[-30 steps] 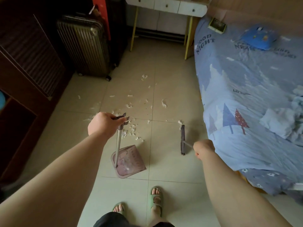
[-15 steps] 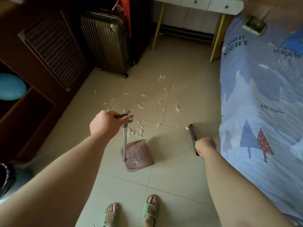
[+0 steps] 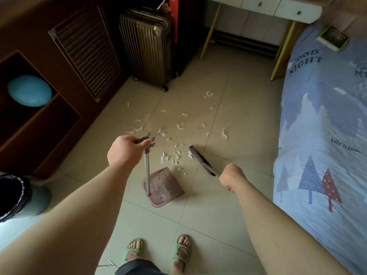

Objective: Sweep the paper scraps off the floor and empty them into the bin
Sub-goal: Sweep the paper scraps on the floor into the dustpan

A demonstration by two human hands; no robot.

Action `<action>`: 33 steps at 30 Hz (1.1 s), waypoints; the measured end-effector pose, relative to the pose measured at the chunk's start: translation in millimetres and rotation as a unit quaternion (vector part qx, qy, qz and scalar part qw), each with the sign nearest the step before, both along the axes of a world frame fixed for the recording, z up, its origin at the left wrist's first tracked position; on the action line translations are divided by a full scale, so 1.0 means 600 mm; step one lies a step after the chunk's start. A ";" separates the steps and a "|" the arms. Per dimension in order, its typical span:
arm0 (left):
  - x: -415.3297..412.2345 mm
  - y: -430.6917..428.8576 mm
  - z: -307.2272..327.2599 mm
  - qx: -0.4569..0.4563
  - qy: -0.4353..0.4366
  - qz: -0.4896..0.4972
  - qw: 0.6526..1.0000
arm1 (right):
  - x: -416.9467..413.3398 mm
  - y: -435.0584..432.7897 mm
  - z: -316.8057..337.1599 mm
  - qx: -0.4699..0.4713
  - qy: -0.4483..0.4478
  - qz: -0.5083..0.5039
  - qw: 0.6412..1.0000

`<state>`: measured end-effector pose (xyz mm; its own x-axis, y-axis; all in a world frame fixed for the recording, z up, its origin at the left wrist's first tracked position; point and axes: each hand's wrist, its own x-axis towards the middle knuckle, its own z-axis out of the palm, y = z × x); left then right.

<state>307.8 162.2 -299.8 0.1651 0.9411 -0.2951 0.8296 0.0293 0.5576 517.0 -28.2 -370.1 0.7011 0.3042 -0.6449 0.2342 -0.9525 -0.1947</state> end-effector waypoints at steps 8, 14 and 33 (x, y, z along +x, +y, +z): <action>-0.044 0.002 -0.025 -0.020 -0.033 0.092 0.995 | -0.004 0.037 0.092 -0.007 -0.057 0.057 0.997; -0.057 -0.002 -0.034 -0.039 -0.053 0.119 0.991 | 0.003 0.054 0.095 0.013 -0.074 0.033 0.997; -0.051 0.022 -0.070 -0.015 -0.062 0.201 0.978 | -0.014 0.103 0.011 -0.045 -0.101 0.207 0.972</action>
<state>277.2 175.1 -341.6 -0.1792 0.9290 -0.3238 0.6739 0.3557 0.6476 508.4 33.5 -363.6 0.6456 0.5359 -0.5441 0.6262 -0.7793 -0.0244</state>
